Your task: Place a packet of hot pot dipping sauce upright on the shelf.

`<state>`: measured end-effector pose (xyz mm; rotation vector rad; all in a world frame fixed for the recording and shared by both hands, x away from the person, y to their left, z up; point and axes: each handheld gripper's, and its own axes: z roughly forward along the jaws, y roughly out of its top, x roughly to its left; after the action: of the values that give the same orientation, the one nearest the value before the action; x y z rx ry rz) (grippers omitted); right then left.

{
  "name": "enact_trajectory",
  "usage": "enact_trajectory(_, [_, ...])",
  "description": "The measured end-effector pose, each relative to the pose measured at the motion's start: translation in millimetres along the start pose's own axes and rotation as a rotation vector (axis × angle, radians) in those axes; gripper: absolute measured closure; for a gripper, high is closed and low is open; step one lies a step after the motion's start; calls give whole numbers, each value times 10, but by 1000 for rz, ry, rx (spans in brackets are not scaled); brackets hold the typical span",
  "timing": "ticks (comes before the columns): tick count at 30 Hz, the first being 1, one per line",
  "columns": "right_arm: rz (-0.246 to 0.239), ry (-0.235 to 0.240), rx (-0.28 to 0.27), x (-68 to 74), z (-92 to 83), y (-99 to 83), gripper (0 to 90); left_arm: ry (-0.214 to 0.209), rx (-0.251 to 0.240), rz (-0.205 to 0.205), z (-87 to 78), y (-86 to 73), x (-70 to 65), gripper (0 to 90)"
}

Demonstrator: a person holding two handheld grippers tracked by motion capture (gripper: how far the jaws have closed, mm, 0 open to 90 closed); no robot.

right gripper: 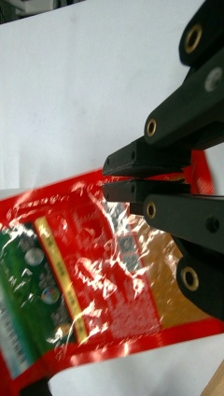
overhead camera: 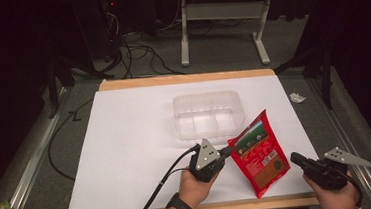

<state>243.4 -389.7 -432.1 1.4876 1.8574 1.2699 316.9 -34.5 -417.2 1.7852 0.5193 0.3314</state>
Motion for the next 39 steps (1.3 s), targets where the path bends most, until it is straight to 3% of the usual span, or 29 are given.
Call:
enact_trajectory(10, [-33, 27, 6, 127, 74, 24, 842, 86, -23, 43, -523, 57, 243, 900])
enact_trajectory(13, [-34, 57, 1, 198, 110, 46, 811, 110, -75, 29, -687, 71, 320, 900])
enact_trajectory(18, [-38, 111, -9, 330, 209, 119, 735, 114, -103, 7, -753, 108, 392, 900])
enact_trajectory(20, [-55, 147, -18, 461, 305, 202, 615, 111, -113, 1, -763, 108, 399, 900])
enact_trajectory(21, [-55, 147, -18, 461, 305, 202, 615, 108, -111, 4, -766, 108, 393, 900])
enact_trajectory(23, [-54, 170, -23, 574, 412, 282, 472, 104, -112, 6, -771, 113, 386, 900])
enact_trajectory(24, [-54, 170, -23, 574, 412, 282, 472, 102, -112, 6, -771, 116, 386, 900])
enact_trajectory(26, [-61, 187, -29, 660, 526, 354, 374, 100, -113, 2, -767, 118, 388, 900])
enact_trajectory(31, [-77, 235, -16, 732, 688, 435, 298, 95, -112, -22, -755, 111, 414, 900])
enact_trajectory(33, [-92, 284, -3, 760, 818, 491, 254, 96, -112, -23, -752, 110, 418, 900])
enact_trajectory(39, [-77, 346, 23, 766, 1020, 556, 289, 81, -115, -31, -747, 114, 407, 900])
